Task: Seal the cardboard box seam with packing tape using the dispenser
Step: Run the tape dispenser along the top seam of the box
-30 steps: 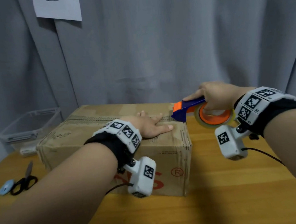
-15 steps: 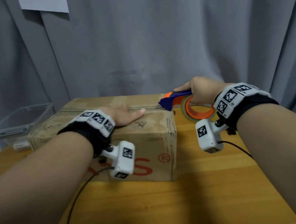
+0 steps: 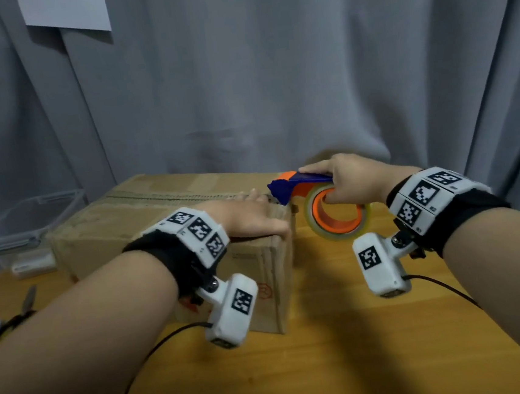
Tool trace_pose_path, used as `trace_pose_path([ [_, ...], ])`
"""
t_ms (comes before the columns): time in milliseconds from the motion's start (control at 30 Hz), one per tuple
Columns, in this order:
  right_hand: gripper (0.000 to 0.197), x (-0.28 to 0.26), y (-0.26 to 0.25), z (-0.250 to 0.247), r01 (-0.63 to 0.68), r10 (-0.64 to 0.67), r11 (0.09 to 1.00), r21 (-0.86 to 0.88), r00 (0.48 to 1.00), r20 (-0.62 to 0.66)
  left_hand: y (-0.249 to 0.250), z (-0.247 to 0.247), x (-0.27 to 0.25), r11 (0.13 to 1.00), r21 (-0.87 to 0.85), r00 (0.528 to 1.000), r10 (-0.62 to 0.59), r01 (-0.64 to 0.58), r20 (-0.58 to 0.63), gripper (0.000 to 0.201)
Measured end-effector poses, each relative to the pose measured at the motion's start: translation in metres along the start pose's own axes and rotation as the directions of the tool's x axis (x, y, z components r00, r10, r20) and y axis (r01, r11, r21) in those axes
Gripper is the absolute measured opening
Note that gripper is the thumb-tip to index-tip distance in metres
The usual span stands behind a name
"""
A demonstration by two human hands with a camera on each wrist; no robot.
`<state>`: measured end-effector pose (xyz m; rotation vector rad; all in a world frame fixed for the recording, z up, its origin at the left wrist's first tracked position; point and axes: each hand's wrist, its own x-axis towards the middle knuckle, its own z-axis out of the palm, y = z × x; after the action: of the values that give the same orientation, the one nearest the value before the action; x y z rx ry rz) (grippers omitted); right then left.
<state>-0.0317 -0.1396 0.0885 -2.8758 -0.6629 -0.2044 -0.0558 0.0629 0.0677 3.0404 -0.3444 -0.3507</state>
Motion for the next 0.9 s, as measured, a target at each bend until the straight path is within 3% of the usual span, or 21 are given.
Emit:
trace_pose_path([
  [100,0.069,-0.004,-0.016,0.001,0.049,-0.048,0.999,-0.02,0.997,0.052,-0.029,-0.005,-0.004,0.995,-0.066,0.997,0.071,-0.07,0.011,0.11],
  [233,0.075,0.003,-0.038,0.005,0.032,-0.028,0.999,-0.031,0.992,0.119,-0.047,-0.006,-0.008,0.988,-0.142,0.998,0.056,-0.058,-0.02,0.106],
  [367,0.059,0.015,-0.05,-0.019,-0.001,-0.002,1.0,0.028,0.993,0.116,-0.043,-0.006,0.002,0.998,-0.06,0.997,-0.036,0.033,-0.063,0.121],
  [500,0.053,0.028,-0.063,-0.043,0.001,-0.002,1.0,0.016,0.998,0.067,-0.041,-0.003,0.013,0.996,-0.077,0.996,0.031,-0.038,-0.082,0.126],
  [633,0.048,0.03,-0.077,-0.06,0.013,-0.01,0.999,-0.039,0.996,0.093,-0.045,-0.002,0.012,0.988,-0.153,0.998,0.013,-0.022,-0.06,0.121],
  [767,0.049,0.017,-0.073,-0.062,-0.002,0.009,0.999,-0.044,0.99,0.143,-0.043,-0.002,0.01,0.982,-0.189,0.997,0.008,-0.022,-0.074,0.094],
  [900,0.049,0.001,-0.055,-0.075,-0.077,0.073,0.997,0.018,0.988,0.135,-0.043,-0.002,0.012,0.991,-0.125,0.997,-0.049,0.042,-0.056,0.1],
])
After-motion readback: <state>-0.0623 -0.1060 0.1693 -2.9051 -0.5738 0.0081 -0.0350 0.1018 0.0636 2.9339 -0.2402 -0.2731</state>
